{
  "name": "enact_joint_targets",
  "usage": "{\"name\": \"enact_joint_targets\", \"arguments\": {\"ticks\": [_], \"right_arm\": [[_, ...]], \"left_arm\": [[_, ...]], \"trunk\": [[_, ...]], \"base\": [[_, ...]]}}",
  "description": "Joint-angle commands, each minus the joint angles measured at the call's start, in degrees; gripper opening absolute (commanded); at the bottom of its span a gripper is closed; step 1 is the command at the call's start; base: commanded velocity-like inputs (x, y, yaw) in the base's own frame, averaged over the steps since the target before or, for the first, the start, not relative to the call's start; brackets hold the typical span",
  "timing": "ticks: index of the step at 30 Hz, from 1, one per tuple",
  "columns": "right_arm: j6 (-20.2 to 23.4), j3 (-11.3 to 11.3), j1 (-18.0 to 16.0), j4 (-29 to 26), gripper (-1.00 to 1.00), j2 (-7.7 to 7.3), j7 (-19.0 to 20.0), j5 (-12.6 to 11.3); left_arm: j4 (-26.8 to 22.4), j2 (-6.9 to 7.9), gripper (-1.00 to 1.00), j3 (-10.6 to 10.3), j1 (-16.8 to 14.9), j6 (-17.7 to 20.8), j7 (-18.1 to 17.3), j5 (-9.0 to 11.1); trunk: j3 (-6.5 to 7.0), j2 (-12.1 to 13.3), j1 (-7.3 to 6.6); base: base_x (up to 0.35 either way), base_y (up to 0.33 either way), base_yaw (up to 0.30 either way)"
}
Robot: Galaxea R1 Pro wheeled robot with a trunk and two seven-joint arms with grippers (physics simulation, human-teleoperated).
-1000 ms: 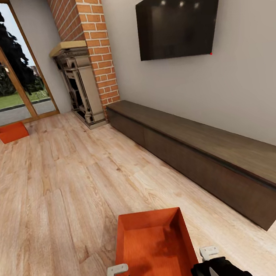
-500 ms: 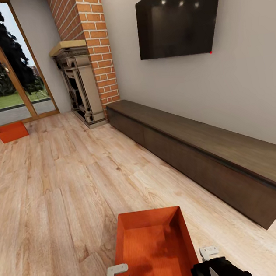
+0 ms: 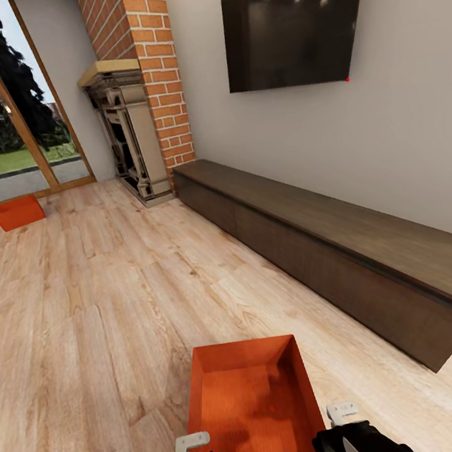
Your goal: Move the two storage containers from the living room to the garage. In the garage, place one container on the floor and stack the other container on top of it (either order is fine).
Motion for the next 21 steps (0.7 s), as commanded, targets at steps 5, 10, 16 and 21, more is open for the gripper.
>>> {"name": "enact_joint_targets", "arguments": {"ticks": [5, 10, 16, 21], "right_arm": [[-0.1, 0.0, 0.0, -0.1, 1.00, -0.01, 0.1, 0.2], [-0.2, 0.0, 0.0, -0.1, -1.00, -0.01, 0.1, 0.2], [-0.3, 0.0, 0.0, -0.1, -1.00, -0.01, 0.1, 0.2], [-0.3, 0.0, 0.0, -0.1, -1.00, -0.01, 0.3, 0.2]], "left_arm": [[0.0, -0.08, 1.00, 0.4, 0.0, -0.1, 0.1, -0.5], [0.0, -0.06, -1.00, 0.4, 0.0, -0.1, 0.1, -0.4], [0.0, -0.06, -1.00, 0.4, 0.0, -0.4, 0.1, -0.4], [0.0, -0.05, -1.00, 0.4, 0.0, -0.5, 0.1, -0.4]], "trunk": [[-0.05, 0.0, -0.01], [-0.05, 0.0, -0.01], [-0.05, 0.0, -0.01], [-0.05, 0.0, -0.01]], "base": [[0.000, 0.000, 0.000], [0.000, 0.000, 0.000], [0.000, 0.000, 0.000], [0.000, 0.000, 0.000]]}}
